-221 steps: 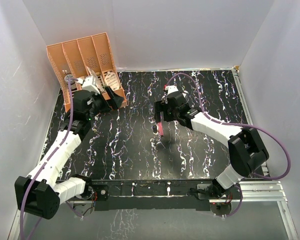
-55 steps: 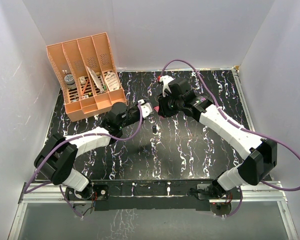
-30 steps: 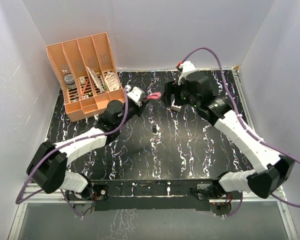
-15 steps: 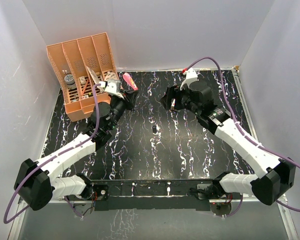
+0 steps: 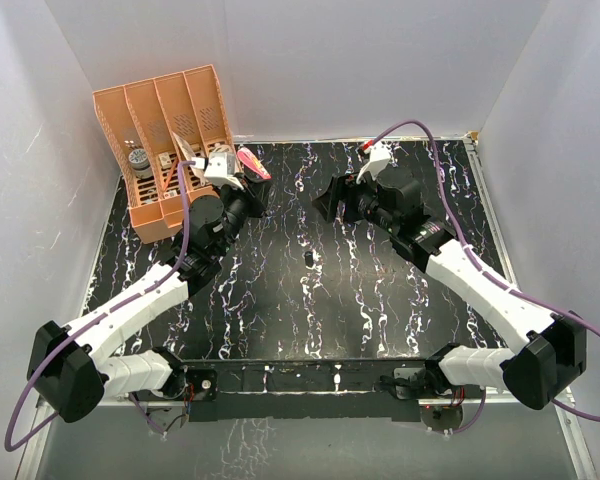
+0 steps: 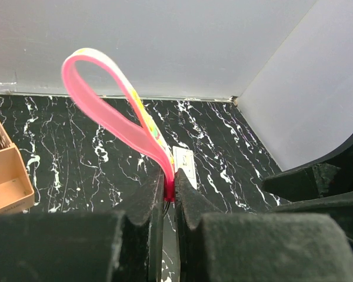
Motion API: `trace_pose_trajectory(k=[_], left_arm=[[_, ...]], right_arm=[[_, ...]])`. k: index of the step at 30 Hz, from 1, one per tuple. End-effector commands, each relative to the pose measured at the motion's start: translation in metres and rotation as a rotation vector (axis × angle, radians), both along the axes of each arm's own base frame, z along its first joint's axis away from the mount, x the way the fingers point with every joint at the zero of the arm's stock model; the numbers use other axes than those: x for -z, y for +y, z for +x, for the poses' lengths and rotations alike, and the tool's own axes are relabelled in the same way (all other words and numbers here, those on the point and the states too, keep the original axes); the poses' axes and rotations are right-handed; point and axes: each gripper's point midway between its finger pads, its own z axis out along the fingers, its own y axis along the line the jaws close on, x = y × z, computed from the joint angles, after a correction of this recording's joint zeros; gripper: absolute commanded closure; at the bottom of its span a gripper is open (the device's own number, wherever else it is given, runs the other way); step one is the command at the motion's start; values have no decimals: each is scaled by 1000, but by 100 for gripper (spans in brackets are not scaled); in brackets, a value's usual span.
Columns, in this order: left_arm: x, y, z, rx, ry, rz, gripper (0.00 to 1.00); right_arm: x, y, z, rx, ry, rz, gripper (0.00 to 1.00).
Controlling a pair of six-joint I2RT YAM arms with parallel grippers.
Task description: Put the keys on the keyring
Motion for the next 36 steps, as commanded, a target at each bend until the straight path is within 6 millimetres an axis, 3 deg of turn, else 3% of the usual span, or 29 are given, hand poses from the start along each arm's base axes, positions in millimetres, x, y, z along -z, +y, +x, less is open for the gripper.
trace_pose_trajectory(k=[1, 9, 16, 25, 29, 36], left_arm=[[-33, 6, -5, -14, -25, -65, 100], [-35, 12, -3, -55, 7, -71, 100], [-29, 29, 7, -183, 47, -127, 100], [16, 45, 33, -400, 184, -199, 100], [23, 44, 36, -421, 225, -194, 100], [28, 36, 24, -331, 223, -191, 100]], right_arm=[[-26, 5, 4, -8, -78, 76, 29], [-19, 2, 2, 7, -72, 88, 29], [-1, -8, 8, 76, -50, 64, 27], [30, -9, 10, 76, 6, 2, 20], [39, -8, 9, 75, 7, 10, 20], [94, 0, 7, 27, 138, -75, 28]])
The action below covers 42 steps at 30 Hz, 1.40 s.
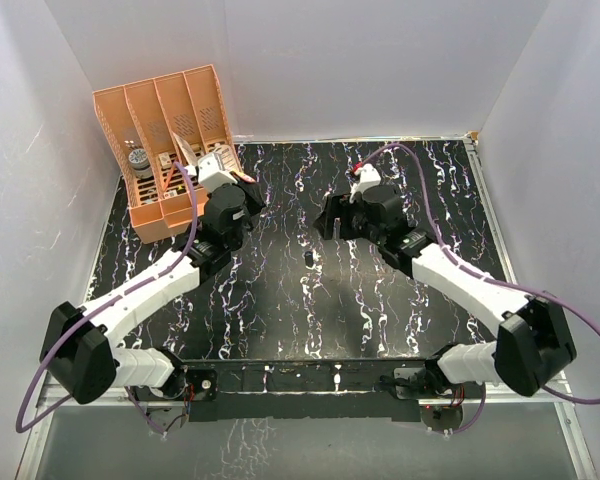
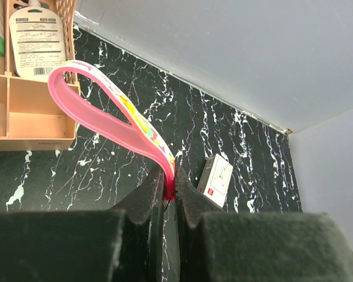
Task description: Put the keys on the keyring
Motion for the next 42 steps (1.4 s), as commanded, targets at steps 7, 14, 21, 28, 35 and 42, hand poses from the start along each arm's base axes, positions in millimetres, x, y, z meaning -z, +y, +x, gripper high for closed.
trace_pose_trajectory(k=[7, 14, 21, 28, 35, 42], left_arm=[[-16, -4, -13, 85, -44, 12, 100], [-10, 2, -15, 71, -39, 34, 100], [-10, 2, -16, 73, -39, 37, 100], [-10, -1, -15, 82, -38, 36, 100], [-8, 0, -15, 80, -37, 40, 100], [-9, 2, -17, 78, -41, 37, 100]], right_arm=[[73, 14, -3, -75, 181, -99, 40], [113, 23, -13, -120, 306, -148, 55], [128, 28, -22, -138, 336, -117, 58], [141, 35, -24, -144, 362, -108, 63], [148, 37, -23, -144, 372, -107, 67], [156, 40, -22, -144, 384, -106, 69]])
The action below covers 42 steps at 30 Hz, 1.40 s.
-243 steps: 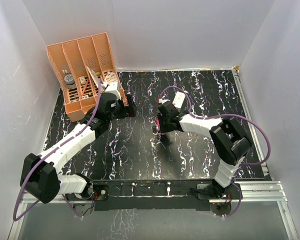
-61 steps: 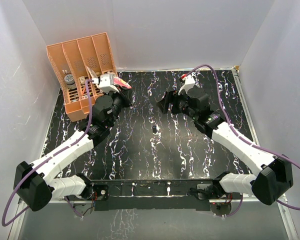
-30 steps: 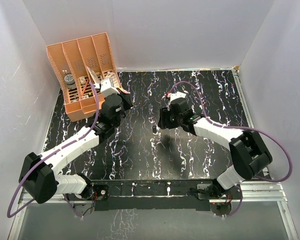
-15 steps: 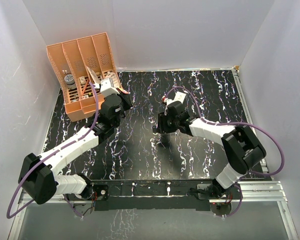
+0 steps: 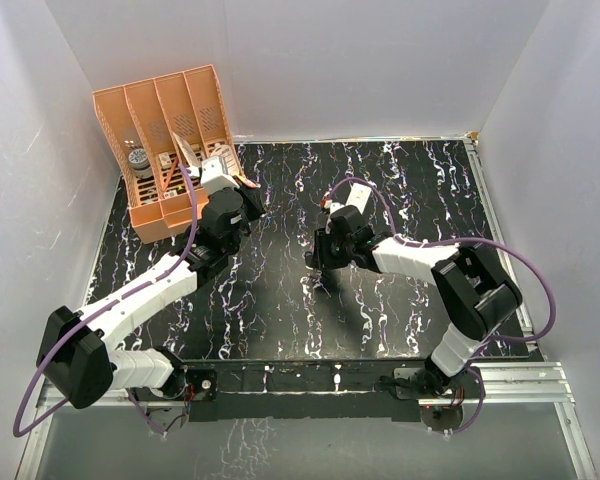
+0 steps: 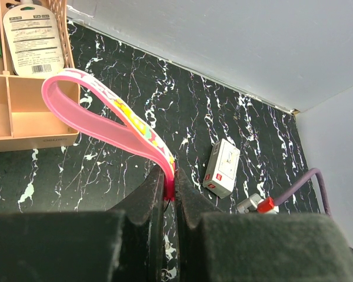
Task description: Put the keys on the keyring
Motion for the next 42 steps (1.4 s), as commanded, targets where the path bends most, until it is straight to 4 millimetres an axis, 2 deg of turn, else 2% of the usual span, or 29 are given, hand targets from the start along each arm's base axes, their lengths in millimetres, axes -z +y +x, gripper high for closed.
trace_pose_trajectory(k=[1, 24, 42], left_arm=[[-16, 4, -6, 4, -43, -24, 100], [-14, 5, -7, 0, -41, -22, 100], [-13, 5, -6, -1, -37, -19, 100]], right_arm=[[0, 9, 7, -2, -25, 28, 69], [10, 15, 10, -9, -12, 32, 76], [7, 17, 14, -4, -25, 38, 86]])
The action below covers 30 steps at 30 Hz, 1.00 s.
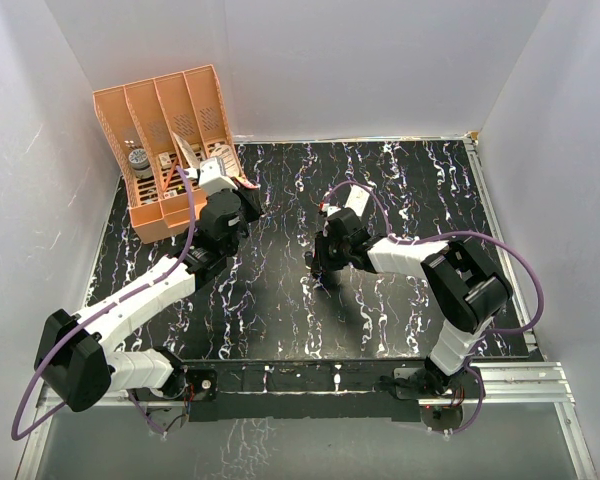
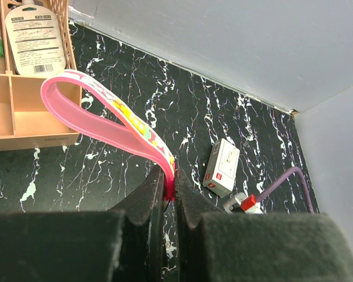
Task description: Put the keys on the keyring
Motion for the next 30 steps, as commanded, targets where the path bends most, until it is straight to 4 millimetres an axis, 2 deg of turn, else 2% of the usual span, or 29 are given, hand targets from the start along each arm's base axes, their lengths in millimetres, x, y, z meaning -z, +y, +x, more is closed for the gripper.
trace_pose_trajectory(k=[1, 7, 17, 25, 30], left_arm=[[-12, 3, -3, -2, -33, -16, 100], [-11, 2, -2, -1, -32, -15, 100], [-12, -1, -1, 14, -26, -9, 100], [-20, -16, -2, 88, -29, -12, 100], [-33, -31, -3, 170, -22, 7, 100]], right_arm=[[-14, 11, 14, 2, -58, 38, 87], [-15, 9, 16, 5, -85, 31, 100], [-48, -2, 20, 9, -244, 32, 100], [-104, -14, 15, -54, -456, 52, 100], [-146, -14, 0, -130, -598, 120, 100]])
